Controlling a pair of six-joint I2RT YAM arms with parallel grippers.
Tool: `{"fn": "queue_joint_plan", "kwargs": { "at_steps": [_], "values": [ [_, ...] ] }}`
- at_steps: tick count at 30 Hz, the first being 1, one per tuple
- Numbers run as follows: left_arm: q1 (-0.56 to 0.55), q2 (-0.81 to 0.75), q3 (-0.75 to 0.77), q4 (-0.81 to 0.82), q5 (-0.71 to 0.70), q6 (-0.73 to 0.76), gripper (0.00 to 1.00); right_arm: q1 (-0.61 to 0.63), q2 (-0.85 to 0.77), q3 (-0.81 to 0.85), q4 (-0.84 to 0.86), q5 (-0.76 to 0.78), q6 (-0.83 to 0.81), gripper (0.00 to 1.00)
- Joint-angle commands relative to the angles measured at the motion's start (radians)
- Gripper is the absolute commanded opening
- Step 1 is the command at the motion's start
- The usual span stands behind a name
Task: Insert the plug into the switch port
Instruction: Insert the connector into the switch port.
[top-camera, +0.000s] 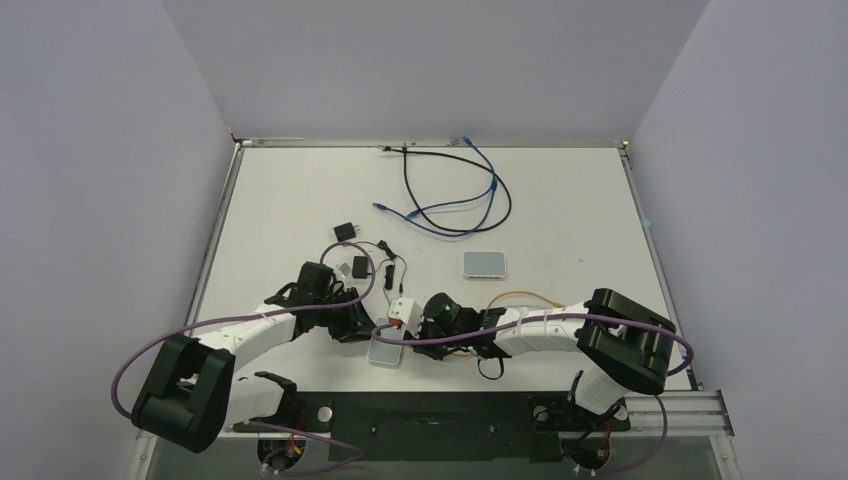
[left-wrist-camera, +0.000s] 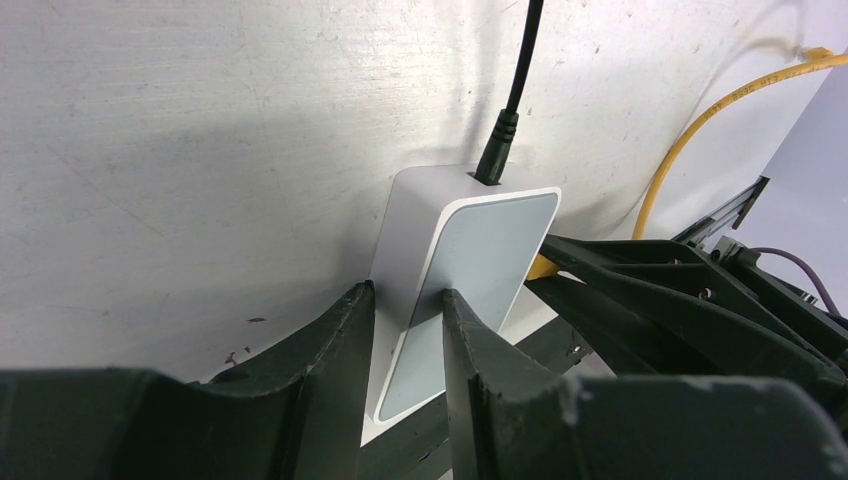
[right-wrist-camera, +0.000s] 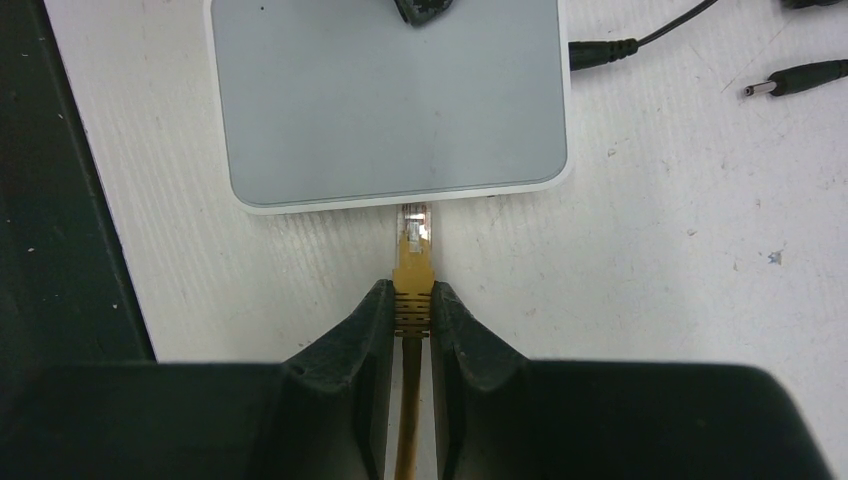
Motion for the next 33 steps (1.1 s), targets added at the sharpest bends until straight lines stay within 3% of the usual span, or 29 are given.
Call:
{"fn": "queue_joint_plan", "kwargs": {
  "at_steps": [1,17,33],
  "values": [
    [-0.001,0.024,0.018,-0.015,-0.022,0.021,0.26,0.008,-0.026,-0.007,0.112,-0.001,0.015,0.00],
    [-0.001,0.028,0.017,-0.011,-0.024,0.025,0.26,0.009,-0.077,-0.022,0.112,-0.025,0.008,0.00],
    [-0.001,0.038,0.019,-0.007,-0.006,0.025,0.25,0.018,-0.048,-0.075,0.293,-0.078,0.038,0.00]
  ]
}}
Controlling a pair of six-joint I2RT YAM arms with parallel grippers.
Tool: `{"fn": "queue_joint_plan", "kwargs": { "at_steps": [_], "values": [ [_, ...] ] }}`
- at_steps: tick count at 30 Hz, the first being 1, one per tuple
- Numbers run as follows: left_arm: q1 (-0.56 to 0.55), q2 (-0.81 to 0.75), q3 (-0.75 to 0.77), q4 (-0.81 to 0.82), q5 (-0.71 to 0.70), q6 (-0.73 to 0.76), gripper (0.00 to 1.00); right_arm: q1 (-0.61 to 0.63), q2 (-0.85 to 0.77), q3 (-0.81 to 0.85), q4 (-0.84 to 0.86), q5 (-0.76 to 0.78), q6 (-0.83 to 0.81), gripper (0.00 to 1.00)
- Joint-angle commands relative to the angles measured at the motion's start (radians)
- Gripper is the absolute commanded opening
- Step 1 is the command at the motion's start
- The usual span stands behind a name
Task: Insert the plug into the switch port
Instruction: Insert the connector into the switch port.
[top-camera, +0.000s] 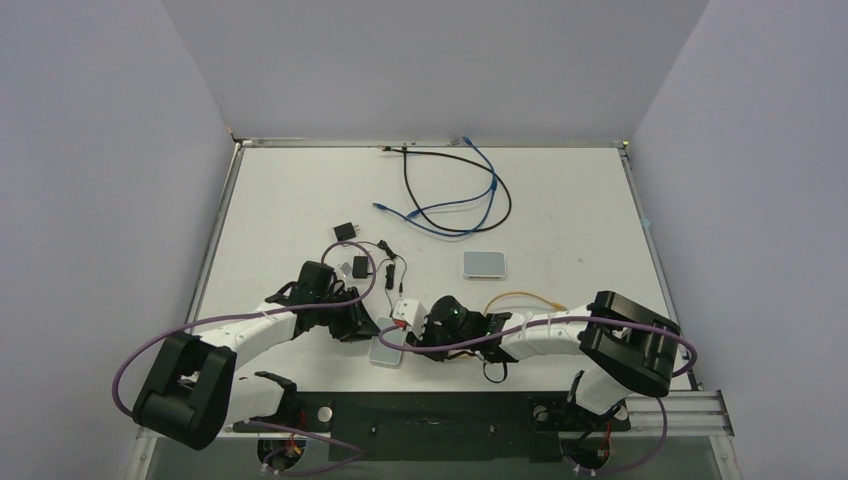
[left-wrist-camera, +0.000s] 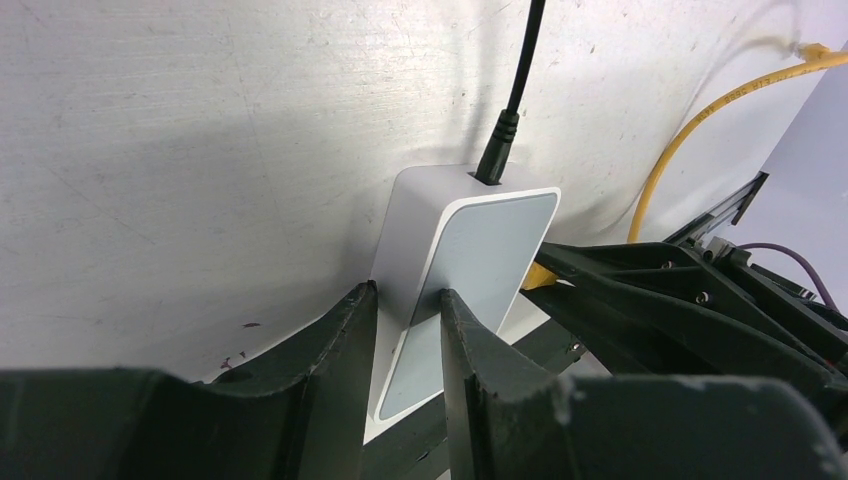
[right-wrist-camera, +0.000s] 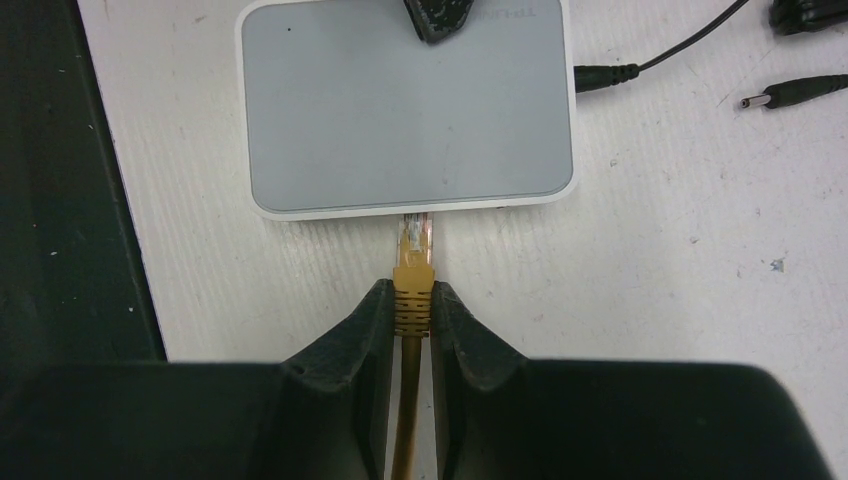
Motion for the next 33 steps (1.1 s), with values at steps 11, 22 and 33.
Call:
{"fn": "queue_joint_plan", "kwargs": {
  "at_steps": [11,22,33],
  "values": [
    [-0.003,0.009,-0.016,0.021,0.020,0.003,0.24,0.018,0.031,-0.029,0.343,0.004,0.078,0.00],
    [-0.029,0.008,-0.025,0.029,0.021,-0.005,0.20,0.018,0.080,-0.011,0.487,-0.005,0.080,0.00],
    [-0.098,0.008,-0.044,0.083,0.011,-0.066,0.17,0.016,0.061,0.036,0.441,0.015,0.066,0.00]
  ]
}}
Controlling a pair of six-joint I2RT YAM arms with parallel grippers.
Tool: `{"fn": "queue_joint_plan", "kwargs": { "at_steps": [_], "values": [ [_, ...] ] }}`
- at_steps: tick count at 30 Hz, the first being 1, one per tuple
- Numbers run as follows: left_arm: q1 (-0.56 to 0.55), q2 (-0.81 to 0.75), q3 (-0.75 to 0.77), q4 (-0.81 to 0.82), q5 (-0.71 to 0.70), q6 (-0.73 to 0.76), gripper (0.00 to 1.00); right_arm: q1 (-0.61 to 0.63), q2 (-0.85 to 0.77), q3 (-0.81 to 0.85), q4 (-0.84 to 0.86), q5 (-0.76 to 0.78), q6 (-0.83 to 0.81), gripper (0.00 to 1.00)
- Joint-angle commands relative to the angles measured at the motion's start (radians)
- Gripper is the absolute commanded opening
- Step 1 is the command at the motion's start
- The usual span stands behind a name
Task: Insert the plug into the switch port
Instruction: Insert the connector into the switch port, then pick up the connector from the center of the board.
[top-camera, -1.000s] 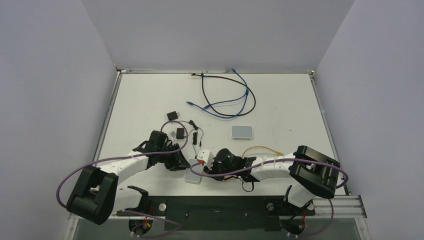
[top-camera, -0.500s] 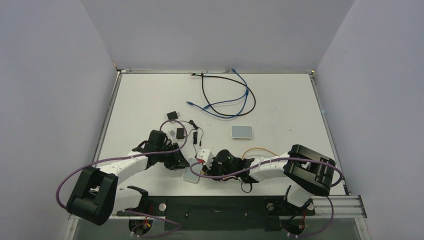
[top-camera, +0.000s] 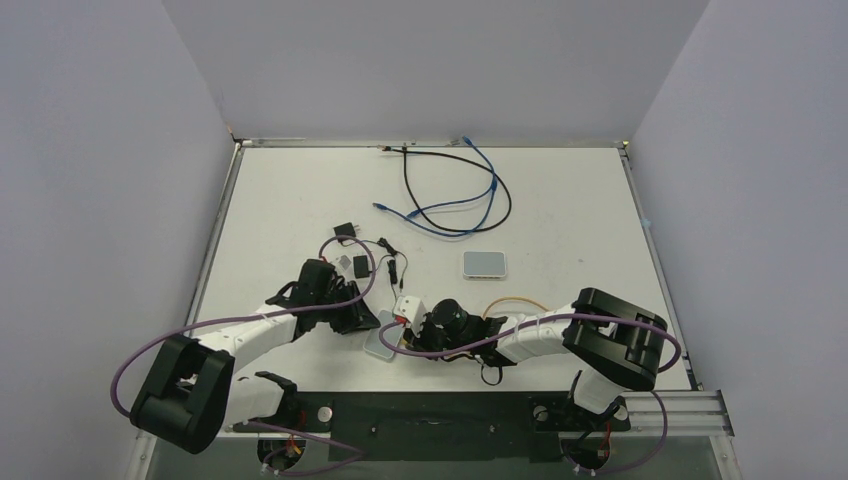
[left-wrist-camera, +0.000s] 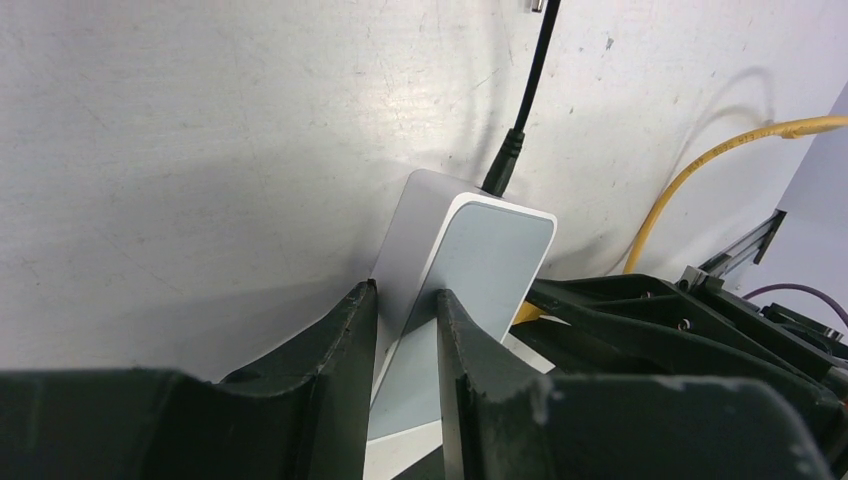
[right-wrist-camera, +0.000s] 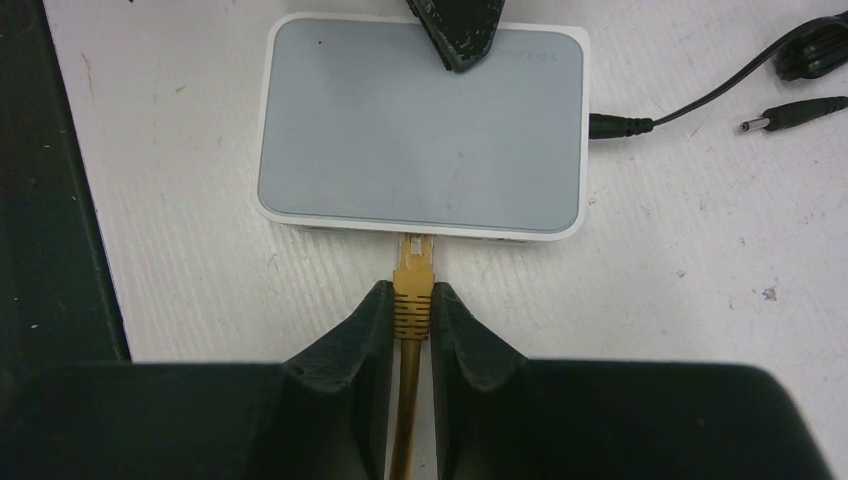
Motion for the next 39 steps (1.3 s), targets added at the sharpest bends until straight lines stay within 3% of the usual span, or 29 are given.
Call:
{"fn": "queue_joint_plan", "kwargs": {
  "at_steps": [1,12,19,24,27,30,31,33,35,39],
  "values": [
    [-0.078,0.020,-0.034,0.002,0.078,-0.063,0.17,0.010,-0.010,0.087,0.193,-0.016,-0.004,0.00],
    [-0.073,-0.046,0.045,-0.143,-0.045,-0.039,0.23,0.005,-0.036,0.066,-0.004,-0.014,-0.016,0.05],
    [-0.069,-0.122,0.120,-0.289,-0.168,-0.001,0.44,0.006,-0.048,0.082,-0.113,-0.008,-0.015,0.18],
    [-0.065,-0.182,0.173,-0.381,-0.252,0.022,0.52,0.007,-0.081,0.076,-0.151,0.021,-0.012,0.28],
    [-0.063,-0.222,0.198,-0.402,-0.281,0.025,0.54,0.005,-0.132,0.075,-0.193,0.062,-0.027,0.46],
    [-0.060,-0.265,0.208,-0.399,-0.297,0.025,0.55,-0.008,-0.173,0.075,-0.244,0.100,-0.049,0.51],
    [-0.059,-0.283,0.212,-0.400,-0.300,0.026,0.55,-0.014,-0.197,0.079,-0.259,0.116,-0.055,0.65],
    [-0.055,-0.303,0.220,-0.402,-0.303,0.037,0.56,-0.021,-0.240,0.088,-0.298,0.150,-0.074,0.77],
    [-0.051,-0.320,0.227,-0.401,-0.302,0.045,0.58,-0.043,-0.289,0.096,-0.324,0.196,-0.090,0.83],
    [-0.045,-0.345,0.234,-0.388,-0.288,0.062,0.63,-0.090,-0.382,0.124,-0.351,0.320,-0.103,0.85]
  ]
}}
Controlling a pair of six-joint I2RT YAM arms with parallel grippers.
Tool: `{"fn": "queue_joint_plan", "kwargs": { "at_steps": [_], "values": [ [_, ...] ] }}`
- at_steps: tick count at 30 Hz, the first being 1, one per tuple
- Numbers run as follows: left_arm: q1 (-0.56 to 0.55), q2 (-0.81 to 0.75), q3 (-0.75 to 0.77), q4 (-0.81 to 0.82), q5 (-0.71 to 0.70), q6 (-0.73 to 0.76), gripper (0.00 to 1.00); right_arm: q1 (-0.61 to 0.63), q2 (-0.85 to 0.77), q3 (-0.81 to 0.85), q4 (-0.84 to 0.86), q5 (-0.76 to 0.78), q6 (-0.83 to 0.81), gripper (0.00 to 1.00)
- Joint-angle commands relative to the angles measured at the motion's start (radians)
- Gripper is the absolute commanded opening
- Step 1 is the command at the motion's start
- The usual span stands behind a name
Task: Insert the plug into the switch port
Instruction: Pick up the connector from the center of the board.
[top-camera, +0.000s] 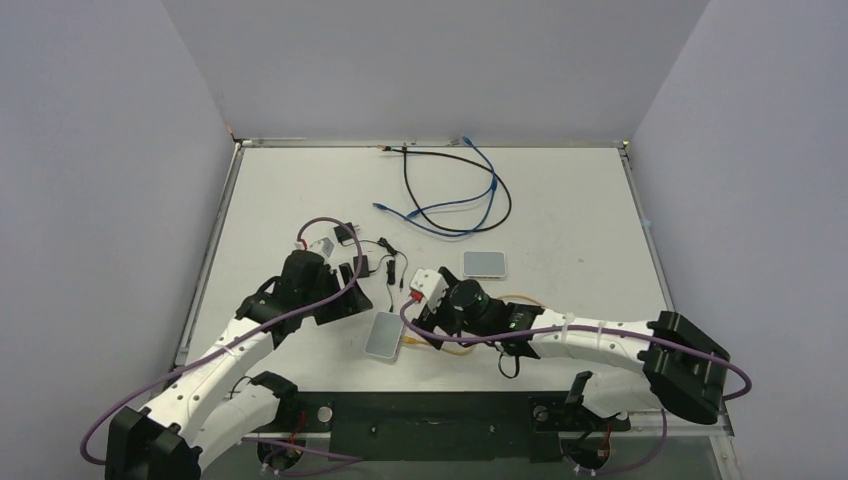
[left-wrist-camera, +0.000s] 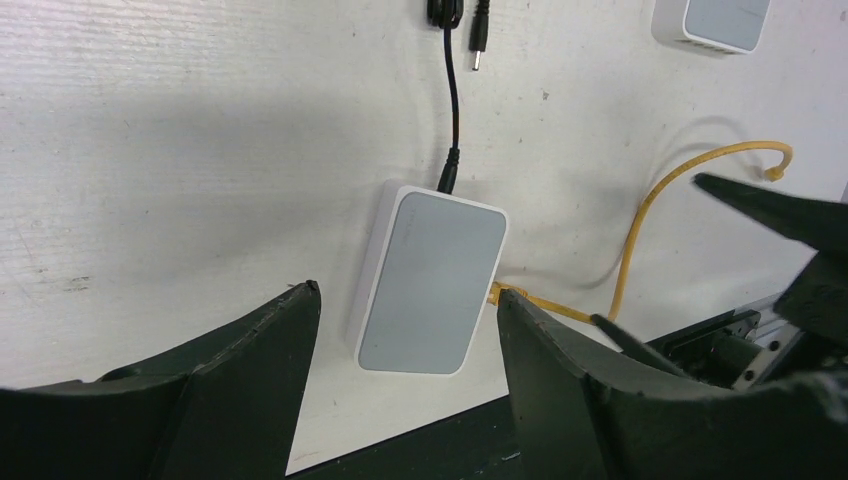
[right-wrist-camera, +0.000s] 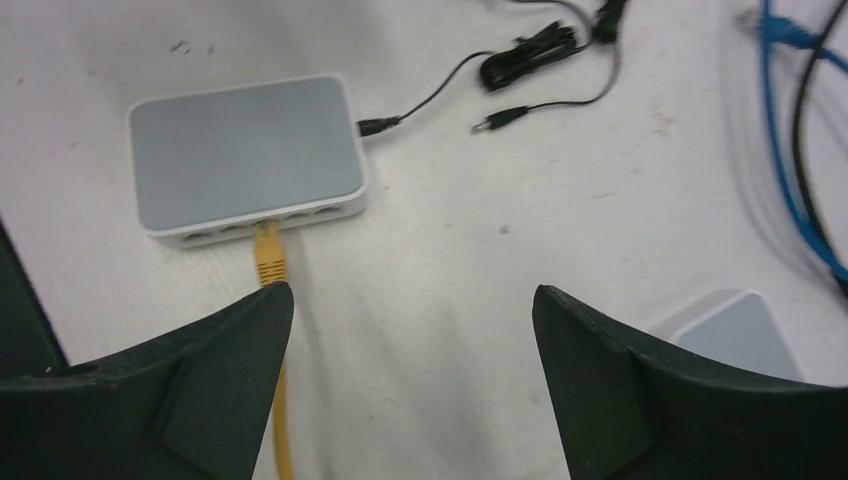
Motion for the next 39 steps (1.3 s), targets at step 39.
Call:
{"fn": "queue_joint_plan", "kwargs": {
  "at_steps": [39],
  "values": [
    [0.039,-0.075,0.102,0.022,0.049,0.139,0.66,-0.442,0.643,0.999,-0.393,0.087,0.068,0.63]
  ]
}}
